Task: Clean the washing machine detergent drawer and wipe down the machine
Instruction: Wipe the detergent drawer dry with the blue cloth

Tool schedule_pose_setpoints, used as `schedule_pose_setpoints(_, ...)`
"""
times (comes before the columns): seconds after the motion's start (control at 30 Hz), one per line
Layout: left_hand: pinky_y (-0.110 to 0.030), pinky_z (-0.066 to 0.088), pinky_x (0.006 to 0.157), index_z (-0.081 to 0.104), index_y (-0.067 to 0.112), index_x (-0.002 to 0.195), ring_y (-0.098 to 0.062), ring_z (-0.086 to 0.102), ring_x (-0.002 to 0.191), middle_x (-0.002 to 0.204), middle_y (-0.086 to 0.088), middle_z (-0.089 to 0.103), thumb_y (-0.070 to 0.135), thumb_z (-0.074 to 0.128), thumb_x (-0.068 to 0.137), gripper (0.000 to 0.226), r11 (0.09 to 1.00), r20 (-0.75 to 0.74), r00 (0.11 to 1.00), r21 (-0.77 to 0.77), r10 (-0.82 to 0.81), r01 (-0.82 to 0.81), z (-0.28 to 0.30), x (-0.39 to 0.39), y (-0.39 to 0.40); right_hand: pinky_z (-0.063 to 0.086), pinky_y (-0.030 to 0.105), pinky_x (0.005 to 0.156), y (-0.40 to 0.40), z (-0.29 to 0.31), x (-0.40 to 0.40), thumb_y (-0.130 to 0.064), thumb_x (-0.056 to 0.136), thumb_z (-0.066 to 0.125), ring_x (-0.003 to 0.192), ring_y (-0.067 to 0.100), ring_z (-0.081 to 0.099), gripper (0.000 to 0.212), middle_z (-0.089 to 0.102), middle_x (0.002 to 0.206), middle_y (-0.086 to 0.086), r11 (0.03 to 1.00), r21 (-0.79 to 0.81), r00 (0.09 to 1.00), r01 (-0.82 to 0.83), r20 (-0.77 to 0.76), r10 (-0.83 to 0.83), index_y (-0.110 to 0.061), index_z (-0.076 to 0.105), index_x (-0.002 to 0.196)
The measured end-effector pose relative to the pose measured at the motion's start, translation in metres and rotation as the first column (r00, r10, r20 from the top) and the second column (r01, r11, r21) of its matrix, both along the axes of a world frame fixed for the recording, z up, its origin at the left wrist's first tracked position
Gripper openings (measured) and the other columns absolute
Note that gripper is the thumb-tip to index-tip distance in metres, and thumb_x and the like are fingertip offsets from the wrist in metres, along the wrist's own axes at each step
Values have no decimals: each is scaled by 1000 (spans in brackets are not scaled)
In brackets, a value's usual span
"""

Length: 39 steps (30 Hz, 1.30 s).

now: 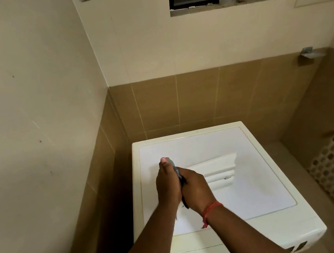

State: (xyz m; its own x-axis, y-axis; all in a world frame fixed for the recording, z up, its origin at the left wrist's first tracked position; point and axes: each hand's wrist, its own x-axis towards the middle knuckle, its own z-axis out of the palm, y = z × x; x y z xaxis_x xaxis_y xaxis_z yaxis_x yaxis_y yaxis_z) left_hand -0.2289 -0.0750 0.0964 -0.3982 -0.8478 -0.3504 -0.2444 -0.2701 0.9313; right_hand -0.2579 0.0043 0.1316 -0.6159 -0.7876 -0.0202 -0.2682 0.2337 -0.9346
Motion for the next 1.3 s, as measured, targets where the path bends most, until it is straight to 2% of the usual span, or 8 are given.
schedule_pose_setpoints(0.2, -40, 43, 105, 50, 25, 132, -24, 56, 116, 130, -7, 59, 59, 6, 98, 66, 978, 132, 991, -211, 24, 4, 17, 3, 7, 53, 27, 82, 23, -10, -17, -5, 96, 38, 85, 10, 67, 40, 73, 87, -3, 993, 113, 997, -35, 76, 26, -26, 72, 94)
schedule_pose_setpoints(0.4, -33, 42, 99, 38, 24, 141, -25, 53, 122, 142, -4, 51, 47, 26, 103, 46, 954, 224, 974, -278, -46, 109, 15, 1, 4, 52, 29, 74, 70, -29, -24, 8, 88, 42, 80, 18, 68, 36, 73, 86, 8, 978, 135, 936, -156, 336, 103, -7, 75, 89)
schedule_pose_setpoints(0.5, -21, 47, 76, 40, 25, 137, -17, 57, 98, 133, -4, 55, 30, 38, 103, 34, 948, 242, 969, -295, -48, 121, 15, 2, 3, 53, 39, 80, 106, -41, -51, 20, 81, 37, 91, 41, 67, 38, 69, 97, 30, 994, 63, 786, 94, 608, -113, 8, 70, 95)
schedule_pose_setpoints(0.7, -33, 50, 94, 40, 28, 140, -27, 53, 121, 144, -3, 48, 21, 41, 101, 39, 962, 256, 967, -265, 6, 64, 17, -2, 6, 38, 36, 98, 147, -55, -131, -11, 103, 32, 120, 32, 50, 34, 59, 110, 18, 846, 266, 445, 463, 755, -481, -2, 52, 128)
schedule_pose_setpoints(0.9, -29, 54, 72, 44, 26, 138, -25, 58, 107, 138, -9, 52, 9, 42, 98, 43, 976, 230, 972, -220, 43, 8, 24, -2, 11, 48, 40, 98, 163, -93, -193, -2, 95, 43, 103, 30, 59, 31, 65, 115, 15, 812, 519, 925, 267, 99, -367, -6, 60, 120)
schedule_pose_setpoints(1.03, -28, 52, 73, 46, 27, 138, -23, 59, 107, 142, -6, 49, 6, 42, 97, 46, 974, 191, 978, -224, 86, -42, 27, 2, 24, 42, 35, 101, 173, -89, -196, -6, 95, 45, 114, 30, 51, 35, 52, 125, 12, 806, 499, 948, 317, -163, -272, -14, 57, 126)
schedule_pose_setpoints(1.17, -35, 56, 80, 46, 33, 136, -21, 62, 104, 139, 3, 51, 6, 41, 96, 49, 924, 138, 971, -358, 197, -136, 32, 5, 53, 50, 39, 85, 160, -68, -160, -12, 98, 46, 92, 29, 64, 18, 65, 97, 12, 933, 328, 958, 150, 185, -219, -15, 63, 95)
schedule_pose_setpoints(1.3, -46, 41, 109, 43, 32, 140, -22, 47, 133, 147, 7, 45, 5, 42, 98, 50, 825, 104, 968, -549, 228, -135, 39, 12, 84, 55, 48, 89, 129, -40, -106, -27, 99, 54, 102, 33, 66, 26, 64, 112, 16, 997, 55, 610, 46, 789, -72, -8, 55, 117)
